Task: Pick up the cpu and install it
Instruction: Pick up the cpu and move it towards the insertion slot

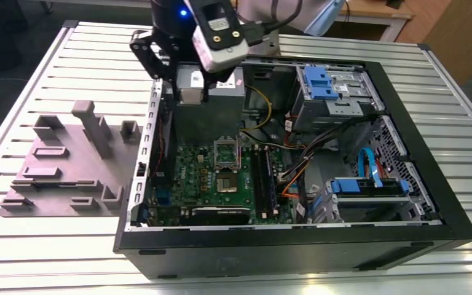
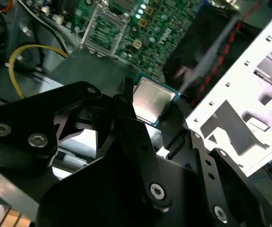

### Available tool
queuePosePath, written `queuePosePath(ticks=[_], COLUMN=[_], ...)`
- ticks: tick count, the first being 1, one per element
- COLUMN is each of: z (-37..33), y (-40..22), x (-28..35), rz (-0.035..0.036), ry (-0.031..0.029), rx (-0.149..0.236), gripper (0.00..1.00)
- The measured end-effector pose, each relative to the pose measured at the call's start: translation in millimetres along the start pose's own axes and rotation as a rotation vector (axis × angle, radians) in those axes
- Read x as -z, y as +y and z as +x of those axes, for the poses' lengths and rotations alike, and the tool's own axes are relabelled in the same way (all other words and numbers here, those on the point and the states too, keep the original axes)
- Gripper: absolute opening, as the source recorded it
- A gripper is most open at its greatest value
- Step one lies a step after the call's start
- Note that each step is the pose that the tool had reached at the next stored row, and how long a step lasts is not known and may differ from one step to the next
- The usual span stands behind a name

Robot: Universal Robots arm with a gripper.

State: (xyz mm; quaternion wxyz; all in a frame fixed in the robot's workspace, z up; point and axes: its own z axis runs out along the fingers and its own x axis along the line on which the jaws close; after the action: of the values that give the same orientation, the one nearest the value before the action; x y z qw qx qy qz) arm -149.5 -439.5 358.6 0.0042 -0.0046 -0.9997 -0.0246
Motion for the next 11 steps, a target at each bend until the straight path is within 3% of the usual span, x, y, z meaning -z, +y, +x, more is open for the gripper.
queuePosePath(ticks=[11], z=[-43.3], y=[0.4], x=[0.3], rz=[0.0], ry=[0.0056], rx=[0.0], gripper=[0.47])
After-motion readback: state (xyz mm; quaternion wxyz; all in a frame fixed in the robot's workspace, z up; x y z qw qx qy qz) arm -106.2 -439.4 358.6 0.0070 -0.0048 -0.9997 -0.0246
